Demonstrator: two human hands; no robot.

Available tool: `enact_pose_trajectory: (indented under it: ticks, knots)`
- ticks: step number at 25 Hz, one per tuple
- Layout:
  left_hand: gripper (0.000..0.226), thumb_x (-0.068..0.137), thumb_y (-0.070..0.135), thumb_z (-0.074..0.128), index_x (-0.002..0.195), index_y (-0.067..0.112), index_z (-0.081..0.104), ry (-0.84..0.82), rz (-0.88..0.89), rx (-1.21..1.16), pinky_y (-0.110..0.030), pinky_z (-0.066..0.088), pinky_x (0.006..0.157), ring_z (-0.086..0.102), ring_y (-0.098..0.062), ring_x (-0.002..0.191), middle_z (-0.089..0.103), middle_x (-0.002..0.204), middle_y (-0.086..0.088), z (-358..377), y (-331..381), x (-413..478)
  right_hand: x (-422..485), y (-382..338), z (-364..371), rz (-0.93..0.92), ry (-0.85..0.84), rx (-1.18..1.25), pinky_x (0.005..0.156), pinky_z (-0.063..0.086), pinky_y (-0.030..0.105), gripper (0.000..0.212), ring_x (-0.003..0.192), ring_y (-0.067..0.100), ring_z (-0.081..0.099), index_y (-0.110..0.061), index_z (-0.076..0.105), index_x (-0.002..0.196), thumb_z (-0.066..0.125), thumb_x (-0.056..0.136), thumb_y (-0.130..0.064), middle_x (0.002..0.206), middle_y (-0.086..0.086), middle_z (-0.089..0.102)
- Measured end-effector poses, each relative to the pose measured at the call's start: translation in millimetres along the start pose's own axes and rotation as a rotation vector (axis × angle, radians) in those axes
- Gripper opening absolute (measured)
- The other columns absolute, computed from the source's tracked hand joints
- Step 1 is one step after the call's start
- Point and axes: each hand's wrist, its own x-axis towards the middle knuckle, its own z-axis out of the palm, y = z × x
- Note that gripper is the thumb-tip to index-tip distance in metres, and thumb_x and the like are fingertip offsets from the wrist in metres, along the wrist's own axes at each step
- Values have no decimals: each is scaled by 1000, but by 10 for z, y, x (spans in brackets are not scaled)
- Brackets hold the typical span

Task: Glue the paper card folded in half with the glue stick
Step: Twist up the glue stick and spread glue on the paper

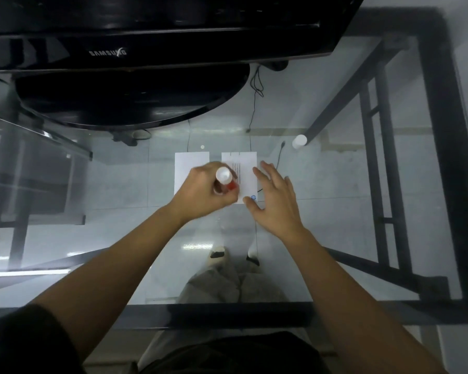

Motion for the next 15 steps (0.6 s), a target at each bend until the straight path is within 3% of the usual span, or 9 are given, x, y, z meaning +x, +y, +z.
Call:
enact_pose_trajectory:
  ticks: [3, 10, 15]
  knots:
    - [20, 70, 14, 76, 86, 8, 66, -75, 17, 16, -23, 53, 64, 64, -15, 68, 68, 83, -7, 17, 24, -47, 12, 21, -31, 18, -23, -30, 115, -1, 43, 66, 144, 17, 9, -19, 26, 143, 55, 87, -41, 155, -1, 20]
    - [21, 74, 18, 73, 91, 9, 65, 86, -75, 55, -28, 54, 69, 62, -17, 74, 68, 87, -8, -122, -48, 530, 17, 31, -45, 22, -57, -32, 114, -4, 41, 65, 144, 16, 6, -21, 22, 144, 51, 89, -42, 156, -3, 16]
    - [19, 69, 14, 74, 85, 9, 66, -19, -17, 33, -31, 55, 67, 63, -15, 71, 68, 83, -5, 49, 35, 90, 10, 28, -48, 25, -61, -35, 114, -5, 41, 66, 144, 15, 3, -23, 20, 145, 49, 90, -45, 157, -4, 13]
